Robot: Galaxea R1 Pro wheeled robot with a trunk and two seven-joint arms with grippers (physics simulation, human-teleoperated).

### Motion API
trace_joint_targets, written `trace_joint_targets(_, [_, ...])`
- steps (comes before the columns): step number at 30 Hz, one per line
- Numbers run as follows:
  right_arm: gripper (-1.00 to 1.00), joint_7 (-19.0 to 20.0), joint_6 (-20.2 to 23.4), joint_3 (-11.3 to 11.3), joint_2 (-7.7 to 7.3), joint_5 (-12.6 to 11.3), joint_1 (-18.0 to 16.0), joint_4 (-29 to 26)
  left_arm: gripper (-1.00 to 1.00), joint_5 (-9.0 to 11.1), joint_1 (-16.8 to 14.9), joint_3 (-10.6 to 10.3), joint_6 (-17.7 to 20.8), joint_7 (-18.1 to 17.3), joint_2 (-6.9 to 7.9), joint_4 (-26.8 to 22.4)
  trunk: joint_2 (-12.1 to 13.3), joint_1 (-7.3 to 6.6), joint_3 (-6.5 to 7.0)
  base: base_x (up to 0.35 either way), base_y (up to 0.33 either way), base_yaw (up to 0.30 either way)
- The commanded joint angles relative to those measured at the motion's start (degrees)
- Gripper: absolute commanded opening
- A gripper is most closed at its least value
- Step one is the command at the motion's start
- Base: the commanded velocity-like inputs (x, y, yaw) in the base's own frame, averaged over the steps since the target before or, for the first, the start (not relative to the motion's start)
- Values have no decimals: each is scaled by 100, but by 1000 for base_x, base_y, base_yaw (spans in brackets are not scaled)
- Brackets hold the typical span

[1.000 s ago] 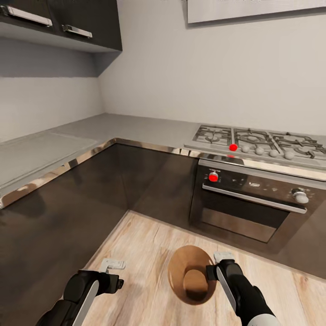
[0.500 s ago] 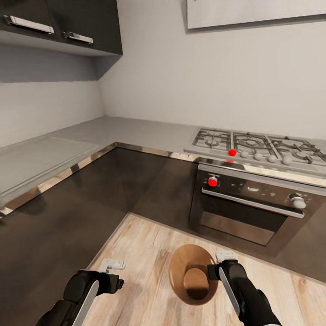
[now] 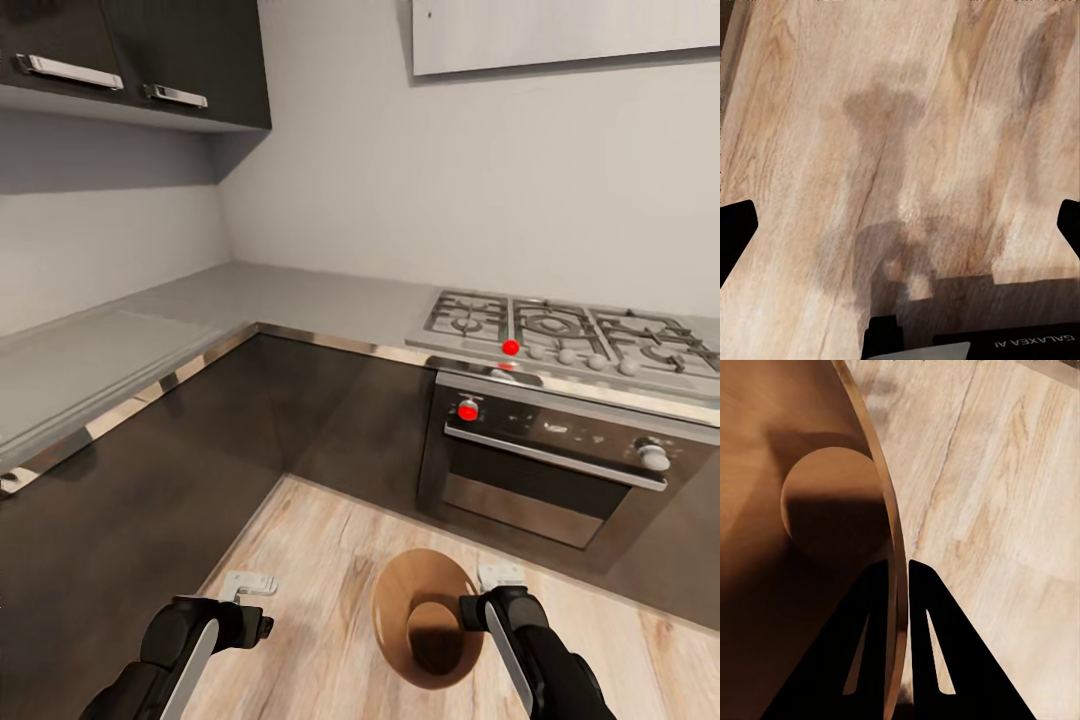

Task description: Put the three can of soda from the living room inside the tash can in the kitchen.

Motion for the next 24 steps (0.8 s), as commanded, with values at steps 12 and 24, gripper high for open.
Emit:
trace_joint_targets(12, [-100, 46, -15, 4, 9, -50, 8, 10, 100, 0, -5, 3, -72, 3, -8, 238, 483, -264, 216, 0, 0, 0])
trace_joint_targets(24, [-100, 55, -15, 17, 10, -53, 9, 20, 100, -1, -16, 9, -219, 3, -22, 458, 964, -528, 432, 0, 0, 0])
